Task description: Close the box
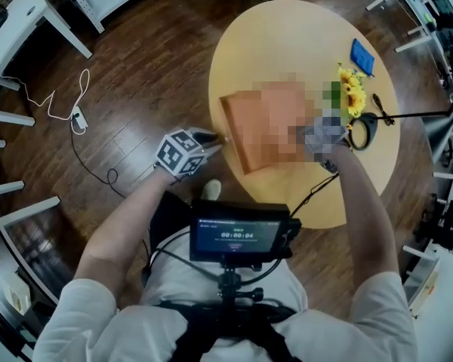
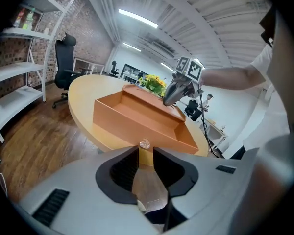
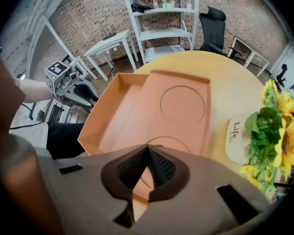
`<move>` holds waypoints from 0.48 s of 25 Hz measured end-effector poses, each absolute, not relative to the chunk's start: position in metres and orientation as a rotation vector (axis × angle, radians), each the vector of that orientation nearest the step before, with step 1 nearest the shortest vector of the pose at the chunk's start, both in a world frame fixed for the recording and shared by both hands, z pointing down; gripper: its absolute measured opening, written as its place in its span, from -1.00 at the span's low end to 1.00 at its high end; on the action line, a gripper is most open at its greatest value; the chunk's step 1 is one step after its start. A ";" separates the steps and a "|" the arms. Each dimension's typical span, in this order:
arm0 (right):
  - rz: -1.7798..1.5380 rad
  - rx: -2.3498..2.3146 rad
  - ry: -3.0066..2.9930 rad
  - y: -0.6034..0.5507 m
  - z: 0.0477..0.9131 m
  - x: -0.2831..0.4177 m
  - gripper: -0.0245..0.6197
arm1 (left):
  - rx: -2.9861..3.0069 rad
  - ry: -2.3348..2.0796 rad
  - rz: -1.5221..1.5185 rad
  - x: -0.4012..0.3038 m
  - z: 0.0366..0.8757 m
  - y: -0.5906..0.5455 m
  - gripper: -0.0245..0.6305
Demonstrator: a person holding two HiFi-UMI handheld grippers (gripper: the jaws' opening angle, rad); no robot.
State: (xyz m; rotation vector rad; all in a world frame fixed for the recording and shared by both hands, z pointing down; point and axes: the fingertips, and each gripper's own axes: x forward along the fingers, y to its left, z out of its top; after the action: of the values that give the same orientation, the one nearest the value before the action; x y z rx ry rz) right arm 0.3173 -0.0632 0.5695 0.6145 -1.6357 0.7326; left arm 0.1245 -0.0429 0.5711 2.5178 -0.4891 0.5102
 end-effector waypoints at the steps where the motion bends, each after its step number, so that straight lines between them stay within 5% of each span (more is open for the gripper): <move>1: 0.740 0.614 -1.636 -0.064 0.570 0.316 -0.91 | 2.518 -0.485 0.510 0.127 0.575 -0.045 -0.63; 12: 0.781 0.585 -1.628 -0.064 0.569 0.310 -0.91 | 2.543 -0.396 0.442 0.145 0.581 -0.051 -0.71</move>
State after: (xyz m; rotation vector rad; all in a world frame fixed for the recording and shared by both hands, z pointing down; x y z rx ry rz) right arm 0.3102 -0.0642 0.5694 0.5847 -1.6280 0.7811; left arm 0.1450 -0.0506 0.5814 2.5429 -0.3955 0.4420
